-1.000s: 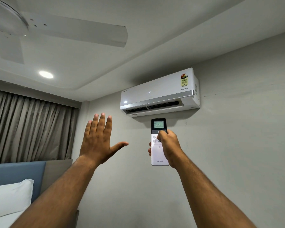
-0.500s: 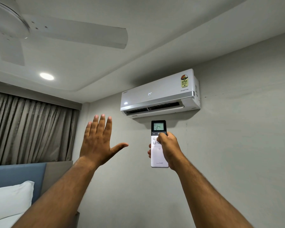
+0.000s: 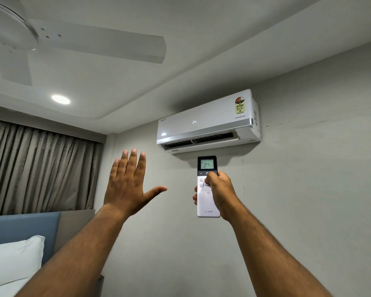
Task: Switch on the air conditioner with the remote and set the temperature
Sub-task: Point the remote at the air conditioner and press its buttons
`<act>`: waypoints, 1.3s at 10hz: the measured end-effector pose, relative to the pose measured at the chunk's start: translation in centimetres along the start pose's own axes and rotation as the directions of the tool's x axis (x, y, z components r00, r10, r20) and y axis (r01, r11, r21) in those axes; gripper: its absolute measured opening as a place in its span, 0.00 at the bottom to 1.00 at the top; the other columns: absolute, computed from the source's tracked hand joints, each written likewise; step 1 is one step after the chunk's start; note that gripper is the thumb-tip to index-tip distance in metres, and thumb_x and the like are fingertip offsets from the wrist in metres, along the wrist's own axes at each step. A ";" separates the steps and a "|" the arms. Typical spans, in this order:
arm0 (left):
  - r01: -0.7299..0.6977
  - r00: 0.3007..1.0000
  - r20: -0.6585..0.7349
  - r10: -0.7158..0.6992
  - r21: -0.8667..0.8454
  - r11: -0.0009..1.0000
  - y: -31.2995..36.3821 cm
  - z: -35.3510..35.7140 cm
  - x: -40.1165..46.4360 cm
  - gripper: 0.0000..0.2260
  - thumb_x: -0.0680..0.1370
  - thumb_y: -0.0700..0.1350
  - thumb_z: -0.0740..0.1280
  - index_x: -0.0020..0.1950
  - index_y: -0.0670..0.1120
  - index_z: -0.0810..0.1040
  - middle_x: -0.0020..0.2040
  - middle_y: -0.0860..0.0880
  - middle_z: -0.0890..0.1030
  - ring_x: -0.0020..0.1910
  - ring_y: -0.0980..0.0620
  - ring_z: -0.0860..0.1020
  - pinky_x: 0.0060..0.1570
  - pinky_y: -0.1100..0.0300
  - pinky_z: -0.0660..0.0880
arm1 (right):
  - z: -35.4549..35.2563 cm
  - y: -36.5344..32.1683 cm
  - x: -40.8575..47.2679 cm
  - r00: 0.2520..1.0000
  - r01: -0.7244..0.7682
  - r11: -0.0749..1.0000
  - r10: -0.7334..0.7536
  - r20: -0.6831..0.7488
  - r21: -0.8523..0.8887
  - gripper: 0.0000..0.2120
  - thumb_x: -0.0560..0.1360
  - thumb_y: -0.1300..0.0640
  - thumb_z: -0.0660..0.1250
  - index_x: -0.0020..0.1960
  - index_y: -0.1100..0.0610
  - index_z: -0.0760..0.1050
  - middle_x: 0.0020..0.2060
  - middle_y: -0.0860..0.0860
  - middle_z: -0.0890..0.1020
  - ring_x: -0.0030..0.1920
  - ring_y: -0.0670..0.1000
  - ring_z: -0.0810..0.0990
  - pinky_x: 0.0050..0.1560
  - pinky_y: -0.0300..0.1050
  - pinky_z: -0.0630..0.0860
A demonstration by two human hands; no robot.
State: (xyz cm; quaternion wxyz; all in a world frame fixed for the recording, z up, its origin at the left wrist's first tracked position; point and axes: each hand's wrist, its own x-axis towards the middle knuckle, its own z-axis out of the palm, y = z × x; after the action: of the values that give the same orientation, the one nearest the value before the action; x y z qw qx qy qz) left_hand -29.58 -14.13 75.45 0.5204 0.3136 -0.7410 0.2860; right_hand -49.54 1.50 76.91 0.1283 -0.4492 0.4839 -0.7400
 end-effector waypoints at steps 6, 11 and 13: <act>0.000 1.000 0.008 0.000 0.001 1.000 0.4 -0.3 -0.2 0.51 0.69 0.79 0.42 0.79 0.43 0.45 0.80 0.40 0.50 0.80 0.41 0.46 0.77 0.44 0.44 | -0.4 -0.5 -1.1 0.998 -0.058 0.998 0.057 0.038 0.034 0.08 0.76 0.57 0.53 0.49 0.59 0.69 0.36 0.61 0.79 0.27 0.61 0.83 0.29 0.49 0.81; 0.002 1.000 0.013 -0.002 0.010 1.000 0.1 -0.1 -0.2 0.50 0.70 0.78 0.43 0.79 0.43 0.44 0.80 0.40 0.49 0.79 0.41 0.45 0.77 0.43 0.45 | 0.0 -0.5 -1.2 0.994 -0.101 0.993 0.098 0.038 0.064 0.12 0.74 0.58 0.52 0.52 0.60 0.69 0.37 0.63 0.79 0.27 0.62 0.82 0.30 0.52 0.81; 0.016 1.000 0.011 -0.016 0.009 1.000 -0.1 0.0 -0.3 0.50 0.69 0.79 0.41 0.79 0.44 0.42 0.80 0.41 0.46 0.79 0.41 0.44 0.77 0.45 0.43 | 0.2 -0.3 -1.1 0.994 -0.104 0.993 0.102 0.035 0.059 0.12 0.73 0.57 0.52 0.53 0.60 0.69 0.37 0.63 0.79 0.28 0.62 0.83 0.32 0.54 0.81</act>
State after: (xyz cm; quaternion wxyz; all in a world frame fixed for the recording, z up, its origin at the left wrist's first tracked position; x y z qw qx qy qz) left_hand -29.41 -14.19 75.12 0.5174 0.3234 -0.7399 0.2834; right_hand -48.71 2.18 76.62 0.1877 -0.4314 0.4814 -0.7395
